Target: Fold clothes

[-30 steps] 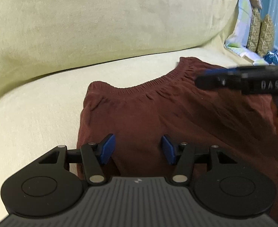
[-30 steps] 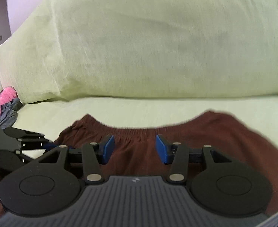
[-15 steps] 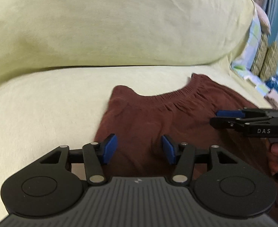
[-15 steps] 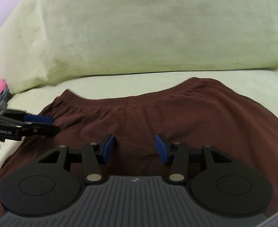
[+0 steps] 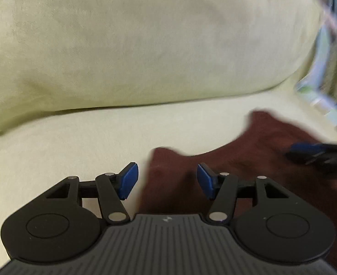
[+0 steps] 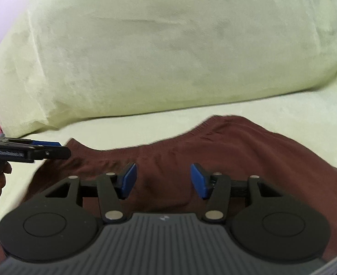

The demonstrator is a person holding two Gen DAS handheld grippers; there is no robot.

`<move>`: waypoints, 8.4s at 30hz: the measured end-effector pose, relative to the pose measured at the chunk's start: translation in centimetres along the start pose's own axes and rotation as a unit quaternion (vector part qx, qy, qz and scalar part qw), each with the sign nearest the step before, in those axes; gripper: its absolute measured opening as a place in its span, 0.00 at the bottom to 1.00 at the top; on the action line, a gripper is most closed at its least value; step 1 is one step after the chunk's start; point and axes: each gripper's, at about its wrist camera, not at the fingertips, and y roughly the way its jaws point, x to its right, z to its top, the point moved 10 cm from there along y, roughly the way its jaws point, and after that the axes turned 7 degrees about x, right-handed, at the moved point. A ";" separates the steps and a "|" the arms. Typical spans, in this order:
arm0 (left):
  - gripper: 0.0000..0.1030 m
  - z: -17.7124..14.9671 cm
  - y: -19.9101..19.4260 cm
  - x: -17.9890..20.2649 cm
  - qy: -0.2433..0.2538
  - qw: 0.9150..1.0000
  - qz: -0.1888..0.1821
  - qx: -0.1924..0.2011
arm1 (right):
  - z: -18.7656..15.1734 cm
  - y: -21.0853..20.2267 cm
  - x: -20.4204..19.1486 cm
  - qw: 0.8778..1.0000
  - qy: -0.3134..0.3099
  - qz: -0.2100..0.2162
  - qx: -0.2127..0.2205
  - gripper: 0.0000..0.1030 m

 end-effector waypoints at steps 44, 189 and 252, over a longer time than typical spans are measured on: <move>0.63 -3.2 -3.5 5.7 0.063 0.993 -0.078 -0.055 | -4.6 -6.6 -1.3 0.990 -0.114 -0.025 -0.079 0.66; 0.36 0.3 -9.3 28.8 0.155 0.965 -0.213 -0.008 | -4.8 -20.1 9.2 0.994 -0.080 -0.074 -0.024 0.59; 0.53 4.6 2.6 18.2 0.136 0.984 -0.086 -0.072 | -6.8 -19.4 10.4 0.997 -0.017 -0.063 -0.037 0.55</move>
